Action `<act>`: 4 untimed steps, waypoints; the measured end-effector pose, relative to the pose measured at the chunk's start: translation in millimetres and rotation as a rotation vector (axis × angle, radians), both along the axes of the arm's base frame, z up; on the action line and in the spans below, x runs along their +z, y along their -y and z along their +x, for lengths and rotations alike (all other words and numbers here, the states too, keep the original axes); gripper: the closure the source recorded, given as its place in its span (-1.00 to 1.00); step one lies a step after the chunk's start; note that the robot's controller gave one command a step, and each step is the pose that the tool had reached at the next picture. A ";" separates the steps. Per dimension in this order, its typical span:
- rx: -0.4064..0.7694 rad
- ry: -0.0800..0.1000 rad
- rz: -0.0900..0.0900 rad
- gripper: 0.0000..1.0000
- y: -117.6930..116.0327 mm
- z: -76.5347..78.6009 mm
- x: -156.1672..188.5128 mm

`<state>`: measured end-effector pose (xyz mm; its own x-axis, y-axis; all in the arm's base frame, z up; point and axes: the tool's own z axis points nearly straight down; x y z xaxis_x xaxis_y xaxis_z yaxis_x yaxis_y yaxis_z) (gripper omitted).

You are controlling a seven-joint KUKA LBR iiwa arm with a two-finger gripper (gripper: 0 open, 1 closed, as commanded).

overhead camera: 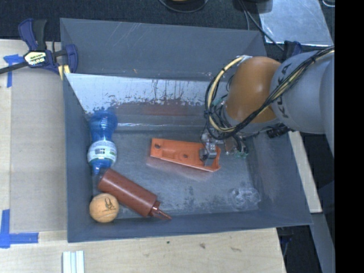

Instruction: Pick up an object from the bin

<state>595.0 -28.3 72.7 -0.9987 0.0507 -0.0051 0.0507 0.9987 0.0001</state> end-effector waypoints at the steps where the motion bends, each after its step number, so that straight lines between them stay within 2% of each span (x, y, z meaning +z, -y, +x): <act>1: 0.044 0.002 -0.001 1.00 -1.0 12.0 0.1; 2: 0.013 0.004 0.000 1.00 -12.0 14.5 57.8; 3: 0.030 0.008 -0.001 1.00 1.3 32.8 0.9; 4: 0.028 0.008 0.000 1.00 -28.2 20.2 168.9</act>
Offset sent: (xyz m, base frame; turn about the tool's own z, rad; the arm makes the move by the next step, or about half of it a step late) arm 0.0139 0.0126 0.0580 -0.0121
